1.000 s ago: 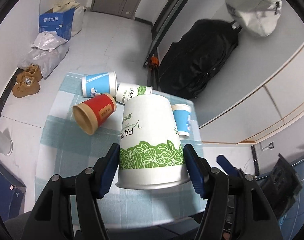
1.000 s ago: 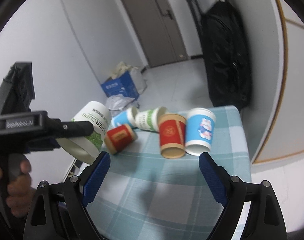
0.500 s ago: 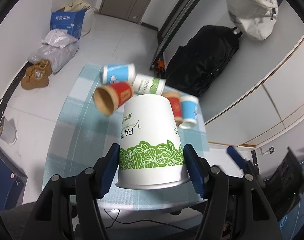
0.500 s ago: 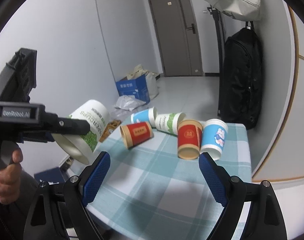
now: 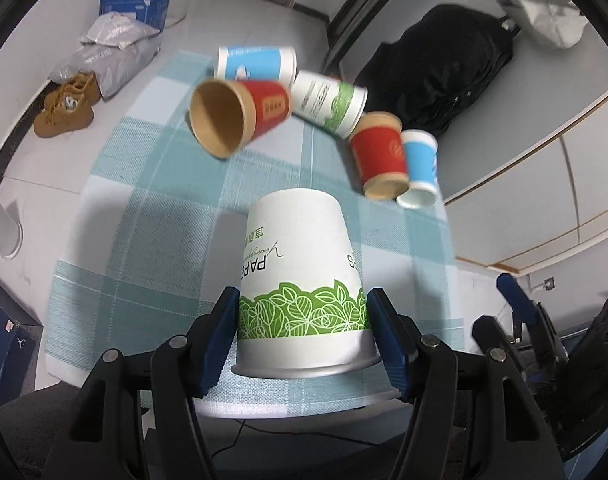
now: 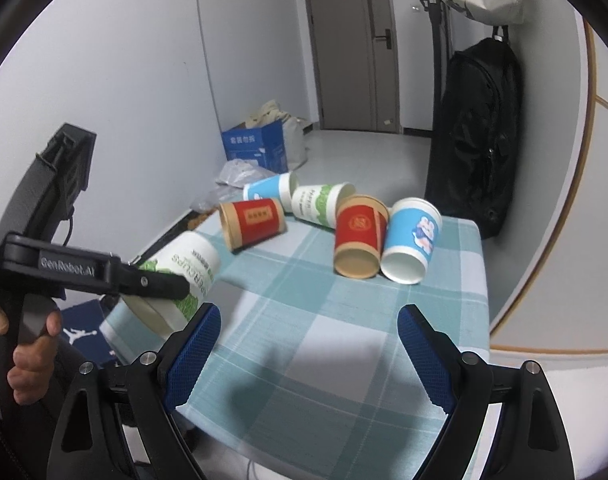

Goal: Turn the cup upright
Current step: 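Lift the white green-leaf cup with the left gripper and carry it toward the tablecloth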

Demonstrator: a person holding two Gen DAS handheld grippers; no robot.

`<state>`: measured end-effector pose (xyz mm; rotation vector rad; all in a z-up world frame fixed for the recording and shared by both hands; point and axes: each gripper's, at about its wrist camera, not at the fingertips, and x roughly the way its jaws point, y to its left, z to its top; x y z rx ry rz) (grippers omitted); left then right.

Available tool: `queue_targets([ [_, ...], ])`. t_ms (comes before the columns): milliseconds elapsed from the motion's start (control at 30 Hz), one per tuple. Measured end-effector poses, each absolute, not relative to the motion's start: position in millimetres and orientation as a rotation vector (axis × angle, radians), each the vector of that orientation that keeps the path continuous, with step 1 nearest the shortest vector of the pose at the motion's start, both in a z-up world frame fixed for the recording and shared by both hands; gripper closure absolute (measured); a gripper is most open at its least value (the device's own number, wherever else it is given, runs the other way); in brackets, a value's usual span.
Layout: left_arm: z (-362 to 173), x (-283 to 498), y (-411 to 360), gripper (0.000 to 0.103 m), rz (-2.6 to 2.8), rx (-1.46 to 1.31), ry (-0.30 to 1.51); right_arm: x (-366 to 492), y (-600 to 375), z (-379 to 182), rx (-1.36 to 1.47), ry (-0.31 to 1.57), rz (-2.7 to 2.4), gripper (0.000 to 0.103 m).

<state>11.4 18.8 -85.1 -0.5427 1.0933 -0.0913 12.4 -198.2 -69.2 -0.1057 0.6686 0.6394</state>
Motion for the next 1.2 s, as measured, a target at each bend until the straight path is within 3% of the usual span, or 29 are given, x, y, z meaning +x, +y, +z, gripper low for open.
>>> queue_targets([
  [700,-110.8,32.2,11.0,0.04,-0.087,-0.49,1.205,39.9,-211.8,-94.2,-0.017,0.764,0.607,0.012],
  [767,-112.3,34.1,11.3,0.038,-0.081,-0.491,1.21,41.0,-211.4,-96.1,-0.01,0.775,0.609,0.012],
  [867,-111.9,34.4,10.2,0.028,-0.065,-0.482,1.206,41.9,-211.1,-97.8,-0.006,0.78,0.613,0.012],
  [1200,-102.9,34.1,16.4,0.027,-0.038,-0.476,1.16,42.2,-212.2,-92.8,0.014,0.75,0.61,0.012],
])
